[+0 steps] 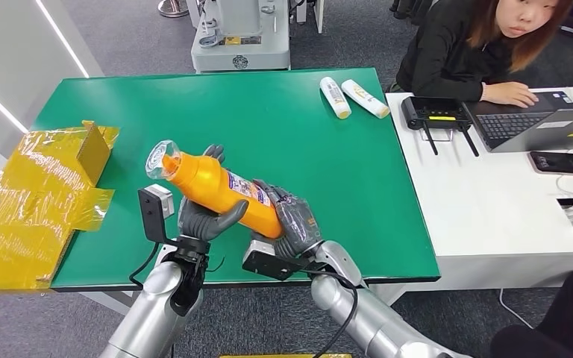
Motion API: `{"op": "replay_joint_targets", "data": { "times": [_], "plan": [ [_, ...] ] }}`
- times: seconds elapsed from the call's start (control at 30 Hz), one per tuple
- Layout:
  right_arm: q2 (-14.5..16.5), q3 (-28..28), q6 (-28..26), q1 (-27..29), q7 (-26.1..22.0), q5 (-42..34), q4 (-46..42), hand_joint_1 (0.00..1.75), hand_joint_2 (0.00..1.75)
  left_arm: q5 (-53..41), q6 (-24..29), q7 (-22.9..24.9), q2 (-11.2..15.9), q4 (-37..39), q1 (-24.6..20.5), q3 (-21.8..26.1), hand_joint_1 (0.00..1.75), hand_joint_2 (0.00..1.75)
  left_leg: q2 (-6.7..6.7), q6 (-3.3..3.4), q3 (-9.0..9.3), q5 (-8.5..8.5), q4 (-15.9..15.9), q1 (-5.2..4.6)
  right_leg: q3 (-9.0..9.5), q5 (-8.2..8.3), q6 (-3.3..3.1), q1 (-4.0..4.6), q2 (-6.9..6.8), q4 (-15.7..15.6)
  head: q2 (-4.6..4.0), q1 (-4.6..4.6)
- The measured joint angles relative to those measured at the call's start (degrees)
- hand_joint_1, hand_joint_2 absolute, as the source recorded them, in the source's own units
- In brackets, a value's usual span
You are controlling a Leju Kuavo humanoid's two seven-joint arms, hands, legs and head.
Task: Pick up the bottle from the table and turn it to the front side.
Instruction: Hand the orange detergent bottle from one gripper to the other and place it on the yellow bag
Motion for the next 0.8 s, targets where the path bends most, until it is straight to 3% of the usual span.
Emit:
{"op": "replay_joint_targets", "data": {
  "times": [0.3, 0.43, 0.8],
  "plan": [
    [0.0, -0.1, 0.2, 0.1, 0.9, 1.8, 0.0, 1.75, 1.75, -0.3, -0.2, -0.1, 0.0, 0.8, 0.0, 0.3, 0.04, 1.75, 0.00, 0.00, 0.00, 0.00, 0.0, -0.01, 0.00, 0.00, 0.00, 0.00, 0.00, 0.0, 0.01, 0.00],
    [0.0, -0.6, 0.2, 0.1, 0.6, 2.3, 0.6, 1.75, 1.75, -0.6, 0.2, -1.0, 0.0, 1.2, 0.1, 0.4, 1.75, 1.75, 0.00, 0.00, 0.01, 0.00, 0.0, 0.00, 0.00, 0.00, 0.00, 0.00, 0.00, 0.0, 0.01, -0.01],
    [0.2, -1.1, 0.1, -0.1, -0.4, 3.0, 1.4, 1.75, 1.75, 2.0, 0.8, -2.9, -0.7, 1.2, 0.7, 1.8, 1.70, 1.75, 0.00, 0.00, 0.01, 0.00, 0.0, 0.00, 0.00, 0.00, 0.00, 0.00, 0.01, 0.0, 0.01, -0.01]
  ]
}}
